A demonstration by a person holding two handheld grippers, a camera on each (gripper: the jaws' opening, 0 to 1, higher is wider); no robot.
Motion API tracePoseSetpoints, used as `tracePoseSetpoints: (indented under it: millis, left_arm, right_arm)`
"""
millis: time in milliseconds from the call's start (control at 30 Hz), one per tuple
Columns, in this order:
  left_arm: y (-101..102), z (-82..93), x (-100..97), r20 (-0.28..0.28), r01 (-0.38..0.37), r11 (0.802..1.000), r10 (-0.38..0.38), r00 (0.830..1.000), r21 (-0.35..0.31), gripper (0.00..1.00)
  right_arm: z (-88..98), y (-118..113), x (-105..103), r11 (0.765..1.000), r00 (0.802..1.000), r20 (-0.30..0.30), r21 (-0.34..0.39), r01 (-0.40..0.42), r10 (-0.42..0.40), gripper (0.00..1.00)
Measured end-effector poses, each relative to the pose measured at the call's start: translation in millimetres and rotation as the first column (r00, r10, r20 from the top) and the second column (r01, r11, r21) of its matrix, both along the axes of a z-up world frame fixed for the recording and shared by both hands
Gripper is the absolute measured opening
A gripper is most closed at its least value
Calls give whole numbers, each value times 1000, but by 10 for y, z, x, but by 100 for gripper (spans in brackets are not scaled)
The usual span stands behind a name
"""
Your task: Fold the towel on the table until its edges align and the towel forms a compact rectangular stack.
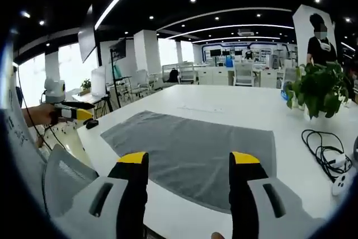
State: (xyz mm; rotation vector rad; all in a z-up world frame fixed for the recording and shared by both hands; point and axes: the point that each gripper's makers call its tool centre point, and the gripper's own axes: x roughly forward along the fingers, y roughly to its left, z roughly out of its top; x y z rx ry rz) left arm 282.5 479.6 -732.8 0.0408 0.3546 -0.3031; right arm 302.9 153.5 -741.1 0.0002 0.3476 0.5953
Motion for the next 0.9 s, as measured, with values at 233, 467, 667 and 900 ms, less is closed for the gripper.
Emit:
tracePoseSetpoints:
  millis: [233,467,667,900]
  left_arm:
    - [7,-37,-8,-11,-3,1000,3,1000,-1,81]
    - [-24,-66,-15,-21,1,1000,-1,1000,-4,81]
    - [-25,-60,-23,-19,-1,1000,1,1000,-7,81]
    - [12,-94,-56,-27,-15,1000,14,1000,-8,80]
  right_arm:
    - [-44,-18,-18,1000,1000,-17,2,7,-7,58]
    - [-69,-13,-21,1000,1000,-24,5,10,-10,58]
    - [-106,18,-13,1000,999,-34,2,3,-3,59]
    - [-116,34,-6,1000,999,-42,3,1,-1,59]
